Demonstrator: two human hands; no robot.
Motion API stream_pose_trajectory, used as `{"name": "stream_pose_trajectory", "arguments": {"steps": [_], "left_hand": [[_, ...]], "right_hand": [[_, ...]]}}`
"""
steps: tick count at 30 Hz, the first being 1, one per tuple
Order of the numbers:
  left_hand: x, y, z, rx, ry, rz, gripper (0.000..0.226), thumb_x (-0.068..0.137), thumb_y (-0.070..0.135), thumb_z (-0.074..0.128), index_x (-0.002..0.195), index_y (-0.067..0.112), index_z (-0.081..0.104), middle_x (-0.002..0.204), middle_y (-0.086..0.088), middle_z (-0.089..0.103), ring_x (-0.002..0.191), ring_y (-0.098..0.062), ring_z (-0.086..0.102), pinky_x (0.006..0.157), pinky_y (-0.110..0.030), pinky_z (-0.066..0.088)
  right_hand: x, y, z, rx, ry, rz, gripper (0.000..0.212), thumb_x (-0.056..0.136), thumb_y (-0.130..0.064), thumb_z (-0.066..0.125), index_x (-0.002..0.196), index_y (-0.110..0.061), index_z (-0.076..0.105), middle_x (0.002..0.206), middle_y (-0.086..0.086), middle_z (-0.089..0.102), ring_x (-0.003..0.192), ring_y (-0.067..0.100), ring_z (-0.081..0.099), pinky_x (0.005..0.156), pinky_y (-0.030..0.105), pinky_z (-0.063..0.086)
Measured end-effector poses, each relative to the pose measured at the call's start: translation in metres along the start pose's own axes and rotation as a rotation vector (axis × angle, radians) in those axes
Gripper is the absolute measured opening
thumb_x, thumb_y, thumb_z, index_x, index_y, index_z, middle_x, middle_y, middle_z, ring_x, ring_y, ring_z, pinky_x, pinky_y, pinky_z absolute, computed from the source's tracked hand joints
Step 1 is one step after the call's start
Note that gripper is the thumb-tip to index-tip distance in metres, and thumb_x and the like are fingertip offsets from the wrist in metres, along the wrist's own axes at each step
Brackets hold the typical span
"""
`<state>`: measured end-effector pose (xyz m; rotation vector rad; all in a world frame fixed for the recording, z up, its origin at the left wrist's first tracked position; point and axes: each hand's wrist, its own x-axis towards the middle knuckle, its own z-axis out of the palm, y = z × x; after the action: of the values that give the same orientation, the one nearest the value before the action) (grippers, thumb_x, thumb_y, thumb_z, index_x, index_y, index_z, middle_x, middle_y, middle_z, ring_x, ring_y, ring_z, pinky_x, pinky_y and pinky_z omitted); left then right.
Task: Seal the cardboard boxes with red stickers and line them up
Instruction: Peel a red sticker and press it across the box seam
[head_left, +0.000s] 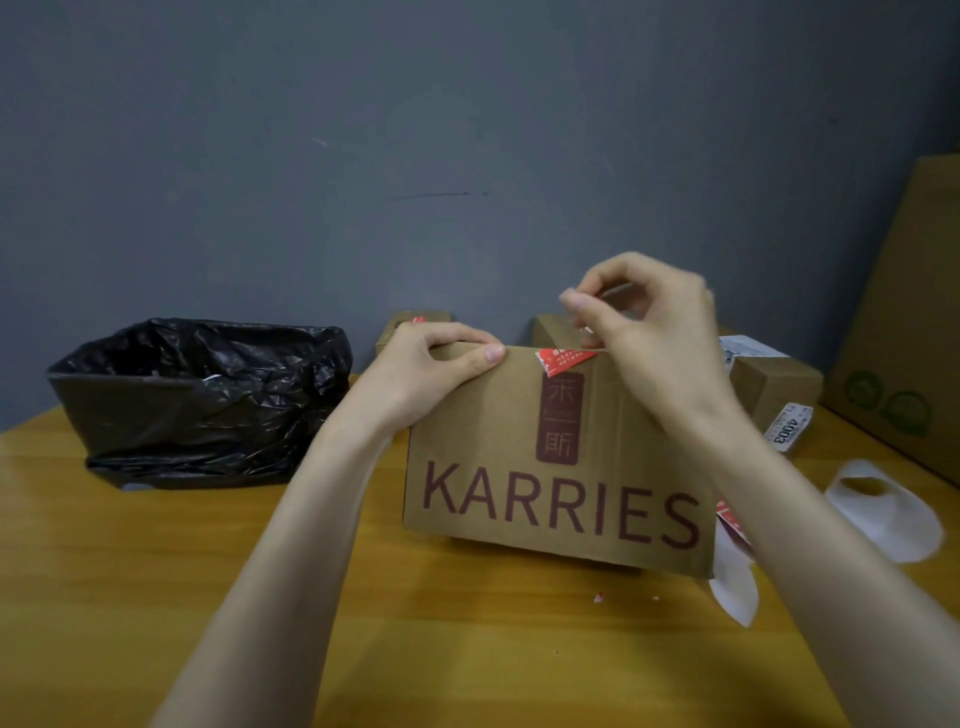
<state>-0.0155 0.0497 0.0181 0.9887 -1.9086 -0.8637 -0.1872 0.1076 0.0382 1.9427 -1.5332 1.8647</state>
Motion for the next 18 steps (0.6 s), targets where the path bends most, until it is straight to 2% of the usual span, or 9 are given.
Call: {"name": "stream_pose_trajectory", "arguments": {"steps": [3,6,8,10,13,16,18], "left_hand": [[-0.001,0.005,0.0,0.065,0.013,0.008,0.021,0.085,0.038,0.063,0.102,0.028,0.071,0.098,0.021,0.057,0.091,0.003,0.052,0.075,-0.016,0.042],[0.0,0.014,0.001,0.302,0.11,0.11,0.022,0.084,0.031,0.067,0.105,0.027,0.07,0.116,0.016,0.05,0.105,-0.001,0.048,0.089,-0.022,0.038],[-0.002,0.021,0.006,0.265,0.131,0.199,0.027,0.081,0.028,0.071,0.108,0.03,0.068,0.121,0.013,0.057,0.106,-0.004,0.057,0.097,-0.029,0.044],[-0.004,0.026,0.008,0.107,0.125,0.227,0.027,0.078,0.028,0.074,0.104,0.034,0.068,0.111,0.014,0.065,0.097,-0.004,0.065,0.094,-0.035,0.05],[-0.005,0.028,0.009,0.064,0.166,0.264,0.014,0.072,0.04,0.07,0.085,0.038,0.072,0.095,0.013,0.072,0.092,-0.008,0.067,0.088,-0.041,0.052],[-0.003,0.026,0.014,0.079,0.176,0.251,0.004,0.077,0.03,0.073,0.074,0.03,0.073,0.081,0.01,0.073,0.084,-0.01,0.068,0.085,-0.042,0.053],[-0.002,0.023,0.019,0.125,0.162,0.234,0.015,0.081,0.024,0.071,0.069,0.033,0.069,0.078,0.01,0.072,0.085,-0.013,0.068,0.088,-0.043,0.051]], "right_hand": [[0.004,0.0,-0.006,-0.048,-0.018,0.059,0.021,0.076,-0.023,0.076,0.06,-0.025,0.061,0.069,-0.006,0.061,0.065,0.018,0.062,0.071,0.035,0.052],[0.006,-0.002,-0.006,-0.025,-0.096,0.128,0.024,0.074,-0.034,0.076,0.057,-0.025,0.062,0.056,-0.013,0.058,0.058,0.008,0.053,0.062,0.026,0.044],[0.007,-0.004,-0.005,-0.045,-0.15,0.153,0.025,0.074,-0.038,0.075,0.059,-0.023,0.063,0.052,-0.014,0.058,0.056,0.005,0.052,0.06,0.022,0.041],[0.007,-0.006,-0.006,-0.064,-0.185,0.17,0.024,0.073,-0.04,0.075,0.062,-0.021,0.065,0.057,-0.009,0.06,0.057,0.004,0.052,0.06,0.021,0.04],[0.008,-0.008,-0.008,-0.025,-0.268,0.23,0.024,0.073,-0.038,0.075,0.064,-0.018,0.066,0.059,-0.006,0.061,0.053,0.003,0.053,0.056,0.016,0.044],[0.003,-0.005,-0.006,0.149,-0.358,0.359,0.02,0.077,-0.027,0.072,0.066,-0.012,0.065,0.053,-0.004,0.059,0.049,0.004,0.057,0.047,0.014,0.047],[-0.002,0.001,-0.004,0.141,-0.361,0.361,0.019,0.077,-0.025,0.072,0.064,-0.013,0.065,0.053,-0.006,0.061,0.052,0.004,0.06,0.049,0.013,0.048]]}}
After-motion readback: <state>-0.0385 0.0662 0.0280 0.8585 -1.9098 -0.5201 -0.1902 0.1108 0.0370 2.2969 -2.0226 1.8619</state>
